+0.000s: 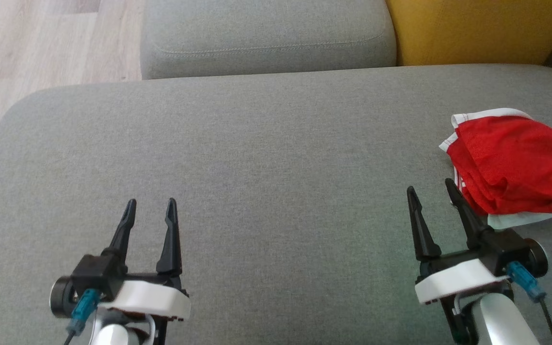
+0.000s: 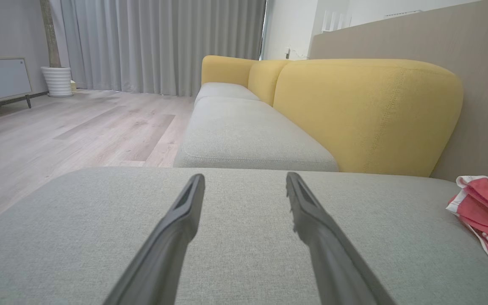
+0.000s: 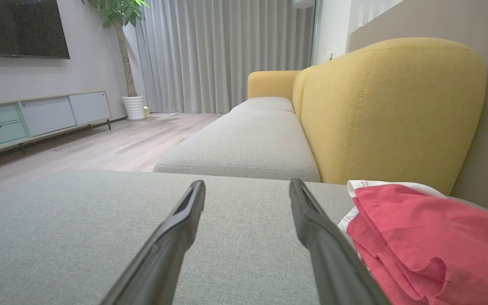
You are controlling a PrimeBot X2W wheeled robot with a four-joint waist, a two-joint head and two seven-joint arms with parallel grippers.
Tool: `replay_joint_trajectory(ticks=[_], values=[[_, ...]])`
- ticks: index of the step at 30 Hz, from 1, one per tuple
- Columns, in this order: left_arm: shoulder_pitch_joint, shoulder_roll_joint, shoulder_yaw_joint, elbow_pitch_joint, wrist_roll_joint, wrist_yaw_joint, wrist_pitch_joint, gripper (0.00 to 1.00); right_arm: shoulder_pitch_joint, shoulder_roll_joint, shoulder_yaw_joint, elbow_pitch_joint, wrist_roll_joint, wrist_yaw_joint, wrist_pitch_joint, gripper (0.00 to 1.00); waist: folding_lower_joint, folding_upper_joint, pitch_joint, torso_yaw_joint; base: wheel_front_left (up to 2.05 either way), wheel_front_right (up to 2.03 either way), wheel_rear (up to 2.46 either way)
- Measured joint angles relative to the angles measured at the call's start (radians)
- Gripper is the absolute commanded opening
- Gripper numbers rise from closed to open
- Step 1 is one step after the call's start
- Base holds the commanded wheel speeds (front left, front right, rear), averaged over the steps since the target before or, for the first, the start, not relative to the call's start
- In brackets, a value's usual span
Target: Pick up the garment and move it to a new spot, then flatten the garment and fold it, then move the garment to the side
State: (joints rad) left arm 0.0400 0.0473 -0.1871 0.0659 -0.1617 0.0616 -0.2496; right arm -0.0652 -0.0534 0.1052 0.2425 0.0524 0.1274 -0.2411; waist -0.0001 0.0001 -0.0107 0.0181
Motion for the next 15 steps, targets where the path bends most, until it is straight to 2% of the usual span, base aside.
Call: replay_joint_trajectory(ticks=[15], values=[[0.020, 0.000, 0.010, -0.033, 0.002, 0.026, 0.000, 1.00, -0.002, 0.001, 0.002, 0.024, 0.002, 0.000, -0.007, 1.00, 0.0000, 0.0000, 0.002, -0.011, 0.00, 0.00, 0.00]])
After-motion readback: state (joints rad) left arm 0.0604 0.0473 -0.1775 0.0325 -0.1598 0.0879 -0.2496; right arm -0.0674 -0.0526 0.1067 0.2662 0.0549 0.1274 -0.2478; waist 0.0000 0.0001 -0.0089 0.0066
